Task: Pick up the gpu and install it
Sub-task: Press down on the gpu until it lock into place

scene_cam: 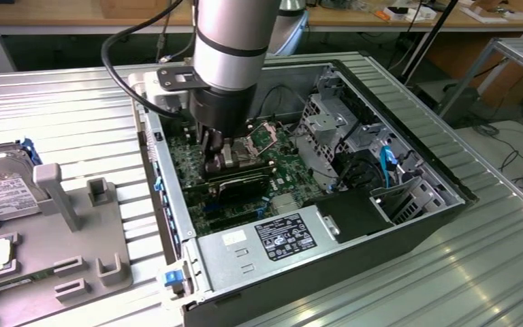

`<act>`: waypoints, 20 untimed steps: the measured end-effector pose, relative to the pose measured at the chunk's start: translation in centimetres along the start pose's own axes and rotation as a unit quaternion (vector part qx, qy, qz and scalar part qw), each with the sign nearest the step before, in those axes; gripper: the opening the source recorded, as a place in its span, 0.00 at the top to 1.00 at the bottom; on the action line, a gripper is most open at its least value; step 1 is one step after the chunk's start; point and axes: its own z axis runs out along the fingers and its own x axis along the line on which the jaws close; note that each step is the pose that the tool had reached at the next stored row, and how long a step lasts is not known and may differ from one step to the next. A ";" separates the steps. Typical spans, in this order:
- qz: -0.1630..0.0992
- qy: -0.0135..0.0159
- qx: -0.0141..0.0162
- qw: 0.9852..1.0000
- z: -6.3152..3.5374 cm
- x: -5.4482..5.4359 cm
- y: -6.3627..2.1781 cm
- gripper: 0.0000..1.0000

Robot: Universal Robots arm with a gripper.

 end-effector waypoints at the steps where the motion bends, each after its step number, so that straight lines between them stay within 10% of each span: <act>1: 0.000 0.000 -0.004 1.000 0.01 0.0 0.05 0.89; 2: 0.000 0.000 -0.008 1.000 0.01 0.0 0.10 0.89; 3: 0.001 0.000 -0.021 1.000 0.03 0.0 0.24 0.89; 5: 0.001 0.000 -0.026 1.000 0.03 0.0 0.41 0.89; 20: 0.015 -0.002 -0.031 0.999 0.23 0.0 2.67 0.89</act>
